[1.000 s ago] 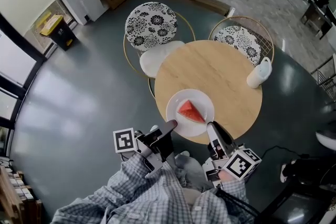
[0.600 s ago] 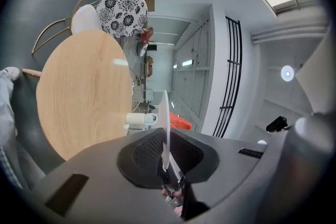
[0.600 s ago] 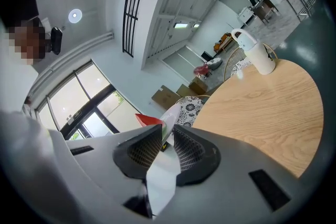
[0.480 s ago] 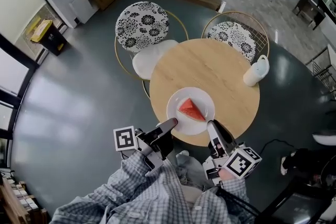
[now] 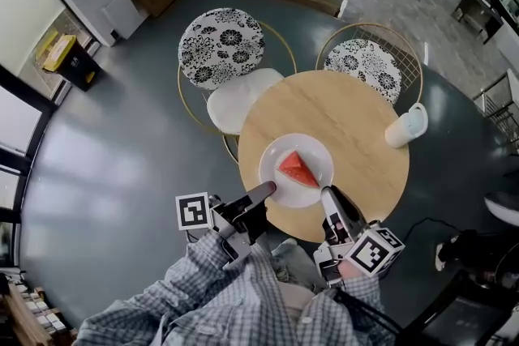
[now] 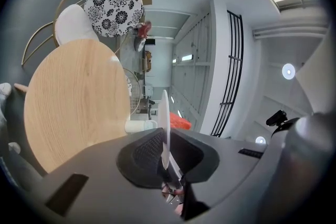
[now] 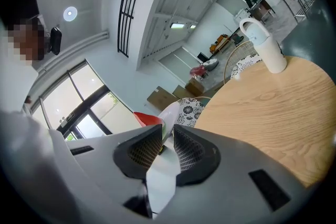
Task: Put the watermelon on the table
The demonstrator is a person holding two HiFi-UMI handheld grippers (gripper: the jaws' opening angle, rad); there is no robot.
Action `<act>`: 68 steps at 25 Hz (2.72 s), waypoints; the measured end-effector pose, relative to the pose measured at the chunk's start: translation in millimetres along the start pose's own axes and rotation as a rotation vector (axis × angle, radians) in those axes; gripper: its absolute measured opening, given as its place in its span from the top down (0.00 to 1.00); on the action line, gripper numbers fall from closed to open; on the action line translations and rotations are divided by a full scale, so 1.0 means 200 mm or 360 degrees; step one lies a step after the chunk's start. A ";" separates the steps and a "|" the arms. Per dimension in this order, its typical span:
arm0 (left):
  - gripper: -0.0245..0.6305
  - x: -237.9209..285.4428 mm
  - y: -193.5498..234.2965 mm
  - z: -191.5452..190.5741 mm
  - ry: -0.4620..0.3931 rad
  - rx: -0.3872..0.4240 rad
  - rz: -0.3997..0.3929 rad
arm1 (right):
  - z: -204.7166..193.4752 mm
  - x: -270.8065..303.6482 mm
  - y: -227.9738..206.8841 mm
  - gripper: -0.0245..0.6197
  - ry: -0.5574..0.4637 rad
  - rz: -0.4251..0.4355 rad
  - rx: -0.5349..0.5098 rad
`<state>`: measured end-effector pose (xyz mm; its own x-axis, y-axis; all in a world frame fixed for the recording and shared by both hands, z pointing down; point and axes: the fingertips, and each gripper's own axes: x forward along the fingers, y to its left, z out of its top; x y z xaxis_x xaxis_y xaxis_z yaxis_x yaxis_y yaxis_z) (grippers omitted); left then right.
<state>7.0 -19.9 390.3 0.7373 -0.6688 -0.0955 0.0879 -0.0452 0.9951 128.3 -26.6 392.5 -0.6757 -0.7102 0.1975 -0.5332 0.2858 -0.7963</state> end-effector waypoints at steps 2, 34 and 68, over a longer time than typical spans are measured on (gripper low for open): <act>0.91 0.00 0.00 0.08 0.0014 -0.0003 0.0003 | 0.01 0.07 0.01 0.84 0.0000 -0.0008 0.0003; 0.91 0.12 0.33 0.90 0.0306 -0.0141 0.0084 | -0.02 0.87 -0.19 0.84 -0.0032 -0.0372 0.0167; 0.91 0.10 0.88 1.01 0.0356 -0.0251 0.0328 | -0.32 1.07 -0.63 0.85 0.0226 -0.0631 0.0376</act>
<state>-98.1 -192.2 568.7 0.8775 -0.4717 0.0866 0.0112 0.2007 0.9796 17.4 -172.9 571.9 -0.5155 -0.6353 0.5750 -0.6446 -0.1546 -0.7487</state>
